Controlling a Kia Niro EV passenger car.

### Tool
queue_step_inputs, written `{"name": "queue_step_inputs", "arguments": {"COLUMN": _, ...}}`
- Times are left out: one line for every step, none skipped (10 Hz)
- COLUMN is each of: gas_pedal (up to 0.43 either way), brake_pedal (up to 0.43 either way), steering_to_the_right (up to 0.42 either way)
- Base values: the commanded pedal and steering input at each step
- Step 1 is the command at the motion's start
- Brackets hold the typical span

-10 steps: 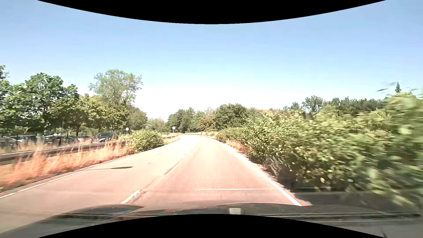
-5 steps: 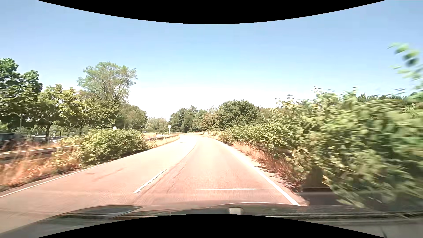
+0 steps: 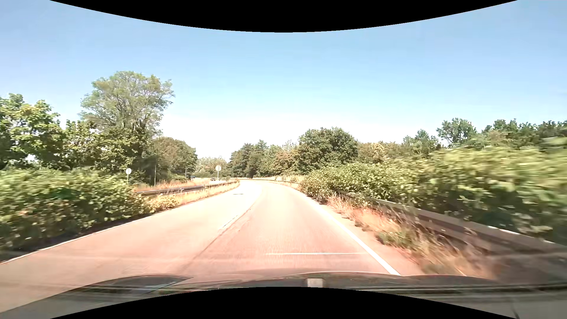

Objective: Follow the waypoints while adhering to traffic rules and regulations

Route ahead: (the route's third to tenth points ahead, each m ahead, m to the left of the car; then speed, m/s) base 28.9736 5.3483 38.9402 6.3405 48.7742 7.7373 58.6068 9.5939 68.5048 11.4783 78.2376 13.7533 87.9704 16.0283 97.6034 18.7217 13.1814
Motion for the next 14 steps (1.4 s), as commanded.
{"name": "queue_step_inputs", "arguments": {"gas_pedal": 0.197, "brake_pedal": 0.000, "steering_to_the_right": -0.014}}
{"name": "queue_step_inputs", "arguments": {"gas_pedal": 0.197, "brake_pedal": 0.000, "steering_to_the_right": -0.014}}
{"name": "queue_step_inputs", "arguments": {"gas_pedal": 0.197, "brake_pedal": 0.000, "steering_to_the_right": -0.014}}
{"name": "queue_step_inputs", "arguments": {"gas_pedal": 0.197, "brake_pedal": 0.000, "steering_to_the_right": -0.014}}
{"name": "queue_step_inputs", "arguments": {"gas_pedal": 0.197, "brake_pedal": 0.000, "steering_to_the_right": -0.014}}
{"name": "queue_step_inputs", "arguments": {"gas_pedal": 0.197, "brake_pedal": 0.000, "steering_to_the_right": -0.015}}
{"name": "queue_step_inputs", "arguments": {"gas_pedal": 0.197, "brake_pedal": 0.000, "steering_to_the_right": -0.015}}
{"name": "queue_step_inputs", "arguments": {"gas_pedal": 0.197, "brake_pedal": 0.000, "steering_to_the_right": -0.014}}
{"name": "queue_step_inputs", "arguments": {"gas_pedal": 0.197, "brake_pedal": 0.000, "steering_to_the_right": -0.015}}
{"name": "queue_step_inputs", "arguments": {"gas_pedal": 0.197, "brake_pedal": 0.000, "steering_to_the_right": -0.014}}
{"name": "queue_step_inputs", "arguments": {"gas_pedal": 0.209, "brake_pedal": 0.000, "steering_to_the_right": -0.014}}
{"name": "queue_step_inputs", "arguments": {"gas_pedal": 0.209, "brake_pedal": 0.000, "steering_to_the_right": -0.014}}
{"name": "queue_step_inputs", "arguments": {"gas_pedal": 0.209, "brake_pedal": 0.000, "steering_to_the_right": -0.014}}
{"name": "queue_step_inputs", "arguments": {"gas_pedal": 0.209, "brake_pedal": 0.000, "steering_to_the_right": -0.014}}
